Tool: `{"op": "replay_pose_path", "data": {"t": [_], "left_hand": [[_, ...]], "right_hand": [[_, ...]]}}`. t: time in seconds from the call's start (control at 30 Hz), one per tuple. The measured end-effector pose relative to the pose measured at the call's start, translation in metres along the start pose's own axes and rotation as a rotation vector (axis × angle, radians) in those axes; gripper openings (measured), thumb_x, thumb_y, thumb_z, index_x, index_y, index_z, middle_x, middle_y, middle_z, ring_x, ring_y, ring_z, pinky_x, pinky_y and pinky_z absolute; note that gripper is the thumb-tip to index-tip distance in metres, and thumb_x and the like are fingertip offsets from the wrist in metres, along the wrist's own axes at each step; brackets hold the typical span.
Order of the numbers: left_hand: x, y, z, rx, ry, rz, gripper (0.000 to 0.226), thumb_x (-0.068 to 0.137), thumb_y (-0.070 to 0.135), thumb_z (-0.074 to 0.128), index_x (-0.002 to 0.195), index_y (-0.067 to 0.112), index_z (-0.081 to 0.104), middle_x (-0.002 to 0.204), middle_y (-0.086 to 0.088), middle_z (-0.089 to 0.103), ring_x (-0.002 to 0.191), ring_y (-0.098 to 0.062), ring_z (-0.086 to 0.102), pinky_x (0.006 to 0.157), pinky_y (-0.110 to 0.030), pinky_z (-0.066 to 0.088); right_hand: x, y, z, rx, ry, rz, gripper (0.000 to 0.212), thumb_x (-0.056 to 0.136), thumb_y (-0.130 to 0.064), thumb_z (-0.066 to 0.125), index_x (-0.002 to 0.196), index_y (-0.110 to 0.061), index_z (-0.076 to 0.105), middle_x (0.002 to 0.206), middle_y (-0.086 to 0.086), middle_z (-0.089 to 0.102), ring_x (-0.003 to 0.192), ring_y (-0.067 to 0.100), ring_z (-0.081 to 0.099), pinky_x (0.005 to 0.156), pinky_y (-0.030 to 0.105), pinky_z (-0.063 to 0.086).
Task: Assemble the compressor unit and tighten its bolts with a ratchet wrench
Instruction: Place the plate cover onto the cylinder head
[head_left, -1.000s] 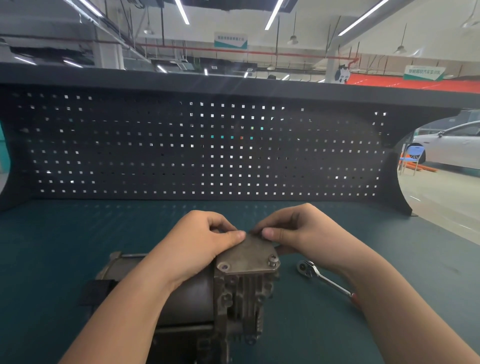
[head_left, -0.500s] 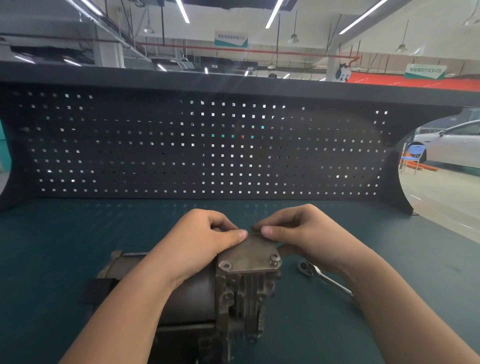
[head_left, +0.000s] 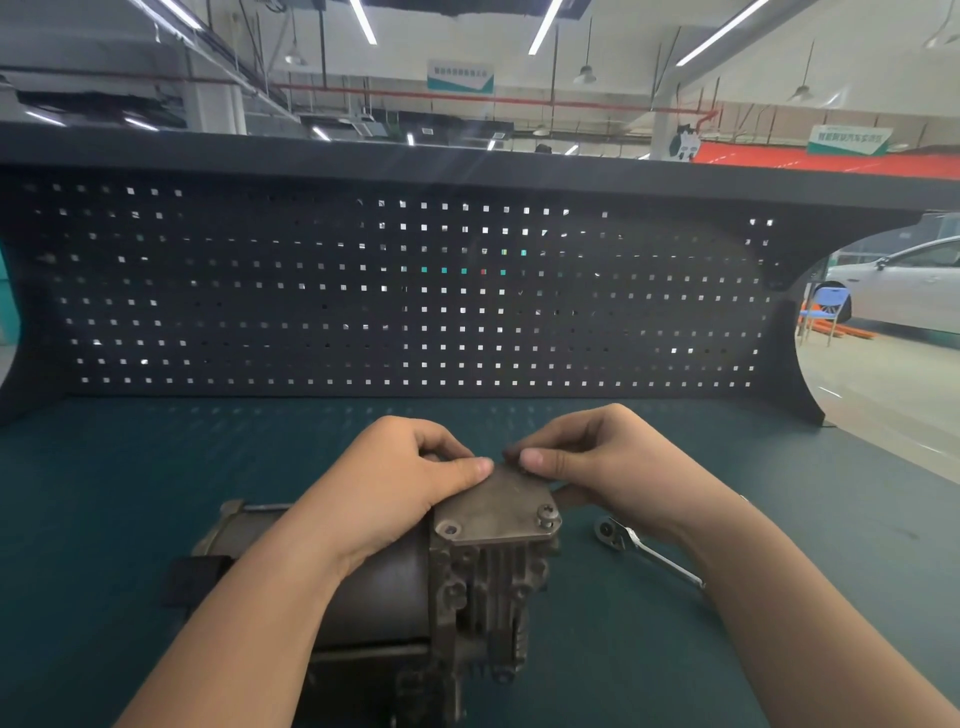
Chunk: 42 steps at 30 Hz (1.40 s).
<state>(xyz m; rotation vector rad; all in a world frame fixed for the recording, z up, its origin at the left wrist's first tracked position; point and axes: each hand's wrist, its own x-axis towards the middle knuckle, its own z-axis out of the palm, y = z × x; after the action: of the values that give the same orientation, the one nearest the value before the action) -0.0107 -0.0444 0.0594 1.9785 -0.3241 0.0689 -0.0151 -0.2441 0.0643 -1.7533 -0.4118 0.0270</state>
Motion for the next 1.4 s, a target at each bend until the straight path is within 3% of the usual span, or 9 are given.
{"op": "replay_pose_path", "data": {"t": [0.3,0.57,0.7,0.8,0.9,1.07,1.2,1.3,1.4], "left_hand": [[0.000,0.001,-0.001,-0.017,-0.010,-0.009,0.012,0.082,0.028,0.076,0.079,0.016,0.075,0.057,0.007,0.069,0.051,0.001,0.061,0.050,-0.011,0.042],[0.001,-0.002,-0.001,0.000,-0.016,0.009,0.012,0.082,0.029,0.076,0.079,0.017,0.075,0.058,0.008,0.070,0.051,0.003,0.061,0.048,-0.009,0.041],[0.002,-0.001,-0.003,0.005,-0.013,0.007,0.028,0.078,0.045,0.075,0.080,0.017,0.074,0.062,0.013,0.071,0.055,0.004,0.061,0.059,-0.016,0.043],[0.003,0.000,-0.005,-0.049,0.071,-0.032,0.068,0.067,0.079,0.049,0.091,0.019,0.071,0.048,0.019,0.055,0.050,0.001,0.049,0.070,-0.025,0.038],[0.007,0.003,-0.008,-0.220,0.093,-0.129,0.078,0.077,0.082,0.020,0.101,0.022,0.065,0.049,0.012,0.047,0.038,-0.004,0.036,0.051,-0.022,0.033],[0.008,0.005,-0.009,-0.340,0.112,-0.160,0.082,0.088,0.076,0.009,0.101,0.016,0.063,0.048,0.003,0.053,0.034,-0.007,0.034,0.038,-0.020,0.027],[0.008,0.007,-0.010,-0.376,0.145,-0.170,0.084,0.091,0.073,0.006,0.097,0.012,0.063,0.041,0.004,0.043,0.032,-0.009,0.034,0.037,-0.018,0.026],[0.007,0.007,-0.011,-0.432,0.164,-0.162,0.080,0.092,0.072,0.007,0.089,0.013,0.061,0.038,0.005,0.042,0.032,-0.009,0.034,0.040,-0.018,0.024],[0.007,0.006,-0.010,-0.434,0.174,-0.148,0.077,0.093,0.071,0.007,0.085,0.015,0.060,0.037,0.007,0.045,0.035,-0.010,0.037,0.041,-0.019,0.026]], "right_hand": [[-0.001,-0.004,0.006,-0.020,0.047,0.012,0.003,0.077,-0.012,0.077,0.075,-0.012,0.075,0.075,0.007,0.074,0.068,0.013,0.071,0.060,0.019,0.054],[-0.002,-0.006,0.013,-0.072,0.185,-0.024,0.029,0.071,-0.007,0.082,0.060,-0.011,0.055,0.066,0.012,0.070,0.058,0.015,0.067,0.054,0.023,0.053],[-0.003,-0.008,0.014,-0.111,0.211,0.004,0.025,0.073,-0.020,0.081,0.062,-0.011,0.061,0.068,0.009,0.072,0.061,0.014,0.069,0.055,0.025,0.055],[-0.003,-0.015,0.004,-0.132,0.301,0.010,0.031,0.082,-0.041,0.066,0.084,-0.011,0.069,0.078,0.003,0.075,0.073,0.015,0.073,0.071,0.037,0.061],[-0.006,-0.027,-0.002,-0.241,0.472,-0.128,0.020,0.091,-0.034,0.060,0.088,-0.017,0.071,0.080,-0.003,0.074,0.075,0.008,0.070,0.077,0.032,0.058],[0.000,-0.042,0.042,-0.575,0.233,-0.158,0.011,0.085,-0.033,0.067,0.082,-0.028,0.076,0.078,-0.014,0.073,0.075,-0.002,0.064,0.067,0.010,0.046],[0.019,-0.051,0.080,-0.891,0.088,-0.086,0.018,0.085,-0.034,0.064,0.074,-0.024,0.074,0.063,-0.001,0.063,0.059,0.012,0.055,0.057,0.026,0.046],[0.026,-0.055,0.088,-0.945,0.117,-0.059,0.032,0.085,-0.025,0.064,0.054,-0.024,0.058,0.047,-0.001,0.042,0.046,0.012,0.038,0.048,0.023,0.034],[0.025,-0.054,0.092,-0.905,0.128,-0.081,0.027,0.082,-0.020,0.065,0.055,-0.024,0.064,0.053,0.001,0.049,0.051,0.011,0.043,0.051,0.022,0.037]]}}
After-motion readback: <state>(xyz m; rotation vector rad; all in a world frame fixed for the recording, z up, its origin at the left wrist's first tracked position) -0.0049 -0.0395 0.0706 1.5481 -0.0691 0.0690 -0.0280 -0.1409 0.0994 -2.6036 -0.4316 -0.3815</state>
